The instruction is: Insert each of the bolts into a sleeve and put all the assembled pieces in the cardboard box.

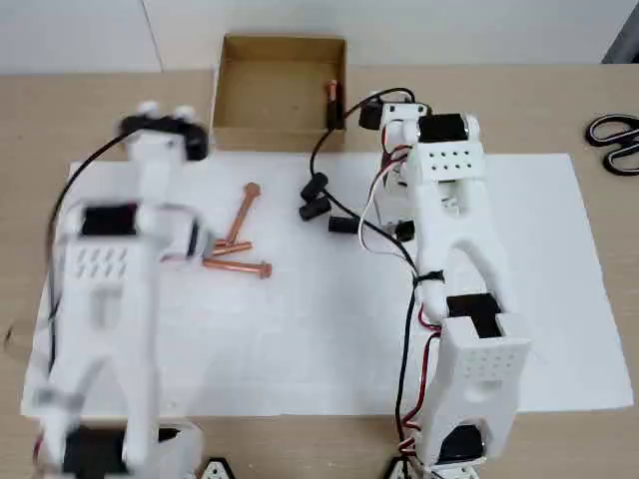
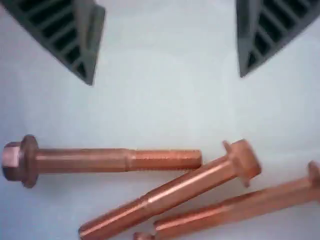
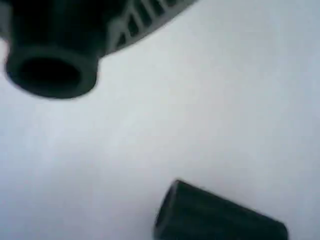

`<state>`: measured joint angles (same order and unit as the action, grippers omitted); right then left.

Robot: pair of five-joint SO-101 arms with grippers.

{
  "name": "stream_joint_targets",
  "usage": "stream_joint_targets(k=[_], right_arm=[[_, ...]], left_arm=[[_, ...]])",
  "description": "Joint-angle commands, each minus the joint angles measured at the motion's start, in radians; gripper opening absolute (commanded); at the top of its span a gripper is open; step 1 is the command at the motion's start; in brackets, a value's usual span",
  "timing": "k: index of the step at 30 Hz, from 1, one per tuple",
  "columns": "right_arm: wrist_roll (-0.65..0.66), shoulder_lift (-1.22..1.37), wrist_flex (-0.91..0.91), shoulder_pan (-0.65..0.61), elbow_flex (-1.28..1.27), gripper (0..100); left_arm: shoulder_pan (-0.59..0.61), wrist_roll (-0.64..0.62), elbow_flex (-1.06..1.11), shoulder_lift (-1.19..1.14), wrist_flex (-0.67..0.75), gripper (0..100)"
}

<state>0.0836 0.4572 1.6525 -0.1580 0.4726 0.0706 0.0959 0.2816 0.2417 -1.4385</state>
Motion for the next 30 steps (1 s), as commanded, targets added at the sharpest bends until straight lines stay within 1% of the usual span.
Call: stream_joint_targets(k=[1,5,10,14,19,30], right_arm=[[-0.005,-0.073,0.013,0.010,0.043,0.3],[-0.005,-0.073,0.019,0.010,0.043,0.3],[-0.005,-0.071,0.018,0.008,0.043,0.3],[-0.005,-0.071,0.018,0.008,0.043,0.3],[-0.005,-0.070,0.018,0.008,0.043,0.3],[-0.005,-0.070,0.018,0.008,0.043,0.3]], left_arm=[[-0.044,0.015,-0.240,-0.285,-0.015,18],[-0.049,0.014,-0.435,-0.540,-0.017,18],[-0.051,0.012,-0.651,-0.746,-0.048,18],[-0.051,-0.031,-0.831,-0.865,-0.075,18],[-0.061,-0.052,-1.020,-1.002,-0.097,18],[-0.083,-0.087,-1.307,-1.238,-0.150,18]])
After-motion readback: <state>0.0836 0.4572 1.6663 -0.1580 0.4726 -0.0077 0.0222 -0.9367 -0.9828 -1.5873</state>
